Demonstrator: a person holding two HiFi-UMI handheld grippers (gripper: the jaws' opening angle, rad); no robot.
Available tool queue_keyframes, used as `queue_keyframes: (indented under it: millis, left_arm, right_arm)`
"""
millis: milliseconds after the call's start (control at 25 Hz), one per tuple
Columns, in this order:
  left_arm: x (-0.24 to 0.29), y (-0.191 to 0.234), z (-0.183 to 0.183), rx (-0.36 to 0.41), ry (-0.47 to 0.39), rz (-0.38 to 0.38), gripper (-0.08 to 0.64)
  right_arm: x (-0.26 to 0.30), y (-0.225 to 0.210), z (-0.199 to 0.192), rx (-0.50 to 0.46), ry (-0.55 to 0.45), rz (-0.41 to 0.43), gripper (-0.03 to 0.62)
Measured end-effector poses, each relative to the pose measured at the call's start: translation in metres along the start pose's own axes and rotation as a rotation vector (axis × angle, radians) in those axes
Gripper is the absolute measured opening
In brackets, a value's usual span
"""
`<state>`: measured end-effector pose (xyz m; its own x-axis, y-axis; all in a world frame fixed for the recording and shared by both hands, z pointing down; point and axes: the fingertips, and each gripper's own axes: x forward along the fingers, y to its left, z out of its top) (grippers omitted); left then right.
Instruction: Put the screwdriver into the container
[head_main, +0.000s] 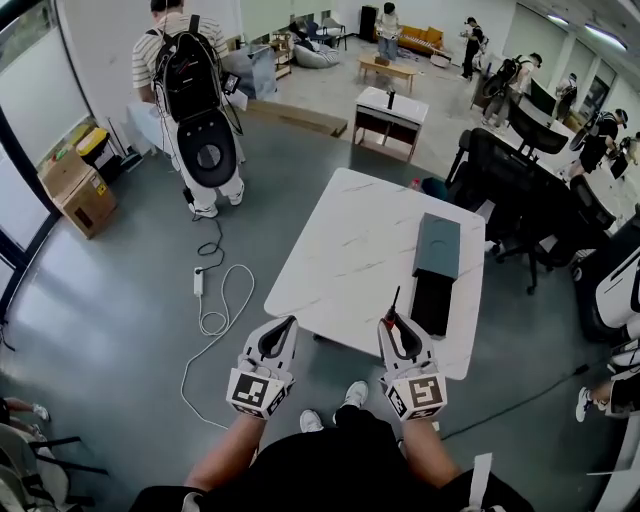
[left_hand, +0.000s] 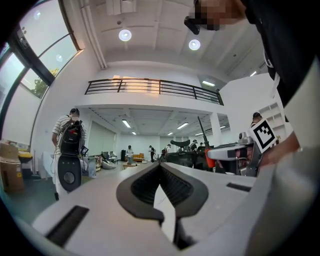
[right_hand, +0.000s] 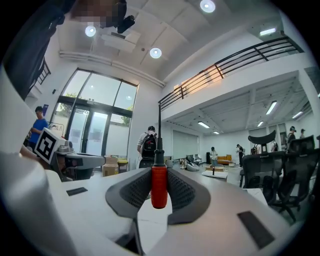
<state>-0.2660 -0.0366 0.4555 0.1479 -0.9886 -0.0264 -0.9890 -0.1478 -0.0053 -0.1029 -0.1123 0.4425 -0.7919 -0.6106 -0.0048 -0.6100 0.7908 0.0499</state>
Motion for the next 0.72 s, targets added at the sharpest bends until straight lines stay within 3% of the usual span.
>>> queue_keyframes:
  millis: [720]
  left_arm:
    - [0.178,-0.045,-0.003,0.033,0.004,-0.202,0.005]
  right_arm:
    - [0.036,-0.15,-0.026,0.007,0.029,-0.149,0.109]
